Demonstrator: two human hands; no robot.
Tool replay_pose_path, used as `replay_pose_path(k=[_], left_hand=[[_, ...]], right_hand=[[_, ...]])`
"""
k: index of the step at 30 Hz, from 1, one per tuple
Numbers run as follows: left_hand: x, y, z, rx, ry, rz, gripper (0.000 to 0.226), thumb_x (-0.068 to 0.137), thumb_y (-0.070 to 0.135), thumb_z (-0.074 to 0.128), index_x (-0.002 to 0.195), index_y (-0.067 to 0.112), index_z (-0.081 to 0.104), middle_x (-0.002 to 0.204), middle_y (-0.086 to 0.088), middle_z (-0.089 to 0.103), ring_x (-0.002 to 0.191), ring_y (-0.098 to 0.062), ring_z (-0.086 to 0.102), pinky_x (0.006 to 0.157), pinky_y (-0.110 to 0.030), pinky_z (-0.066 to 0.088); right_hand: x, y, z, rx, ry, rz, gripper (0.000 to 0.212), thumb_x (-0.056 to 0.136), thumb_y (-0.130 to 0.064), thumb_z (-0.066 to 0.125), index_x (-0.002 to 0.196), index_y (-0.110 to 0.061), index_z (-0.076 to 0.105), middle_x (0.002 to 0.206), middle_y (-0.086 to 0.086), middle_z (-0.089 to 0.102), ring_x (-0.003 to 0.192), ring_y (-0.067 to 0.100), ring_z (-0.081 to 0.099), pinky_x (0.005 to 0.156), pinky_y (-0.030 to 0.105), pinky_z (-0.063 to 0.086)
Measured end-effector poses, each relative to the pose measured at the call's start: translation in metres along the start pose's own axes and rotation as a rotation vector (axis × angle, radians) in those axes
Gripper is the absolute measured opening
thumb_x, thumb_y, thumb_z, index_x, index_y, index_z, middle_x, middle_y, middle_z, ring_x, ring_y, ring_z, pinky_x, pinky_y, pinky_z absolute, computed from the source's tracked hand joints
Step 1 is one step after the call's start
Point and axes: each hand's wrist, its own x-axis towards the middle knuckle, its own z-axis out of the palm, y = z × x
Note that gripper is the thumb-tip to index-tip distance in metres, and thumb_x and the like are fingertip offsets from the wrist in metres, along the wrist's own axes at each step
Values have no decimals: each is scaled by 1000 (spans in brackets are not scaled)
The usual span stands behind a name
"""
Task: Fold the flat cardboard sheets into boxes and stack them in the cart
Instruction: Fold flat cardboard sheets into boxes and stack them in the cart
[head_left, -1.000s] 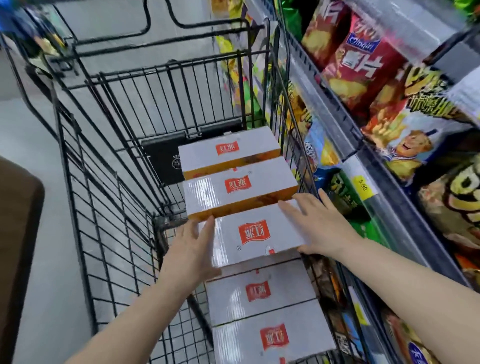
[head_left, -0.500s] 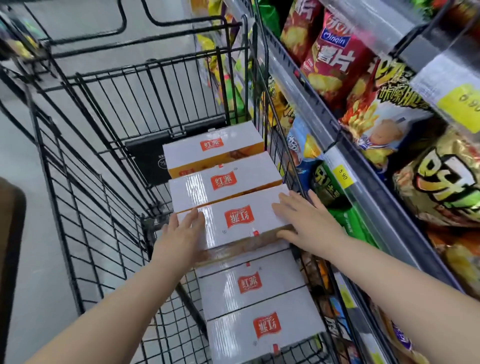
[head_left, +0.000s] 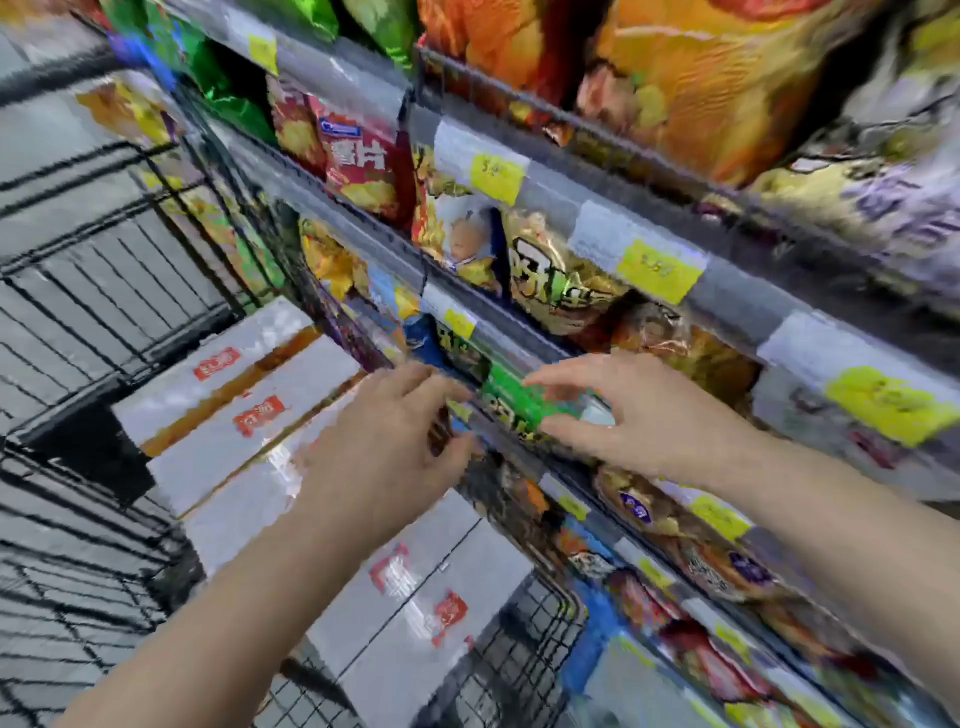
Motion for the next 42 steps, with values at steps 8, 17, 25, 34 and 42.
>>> replay_pose_path(k=[8,17,25,34,42], left_hand=[[9,127,42,-13,-224,344,49,70,47,40,98,17,66,98,-4,66,97,-27,63,70,-42,56],[-57,301,106,87,-363,714,70,60,63,28,108,24,61,110,3,60,107,-21,57,84,-40,50],[-203,444,186,129,-482,1043,70,61,64,31,113,27,59,118,4,58,112,-19,56,87,-38,49],[-353,578,241,211,-624,1359,40,82,40,58,120,31,52,124,11,52,117,-11,47,93,-34,44],[-428,652,276,264,-721,1598,40,84,43,54,121,30,51,122,12,52,115,-7,49,92,-28,43]], right_hand=[[-154,50,-10,19,154,294,42,90,-40,48,130,-29,47,132,-8,54,119,10,50,99,32,40],[-386,75,41,76,356,714,45,87,-42,52,130,-32,47,133,-5,52,123,16,47,100,35,40],[-615,41,125,136,489,1046,47,87,-46,51,130,-29,47,133,-4,53,123,19,47,97,35,41],[-811,-29,191,230,638,1355,44,89,-42,50,131,-33,44,125,-11,56,114,5,50,89,21,38],[-890,-64,241,329,735,1633,44,89,-44,49,131,-34,42,128,-11,54,119,10,49,94,31,44]])
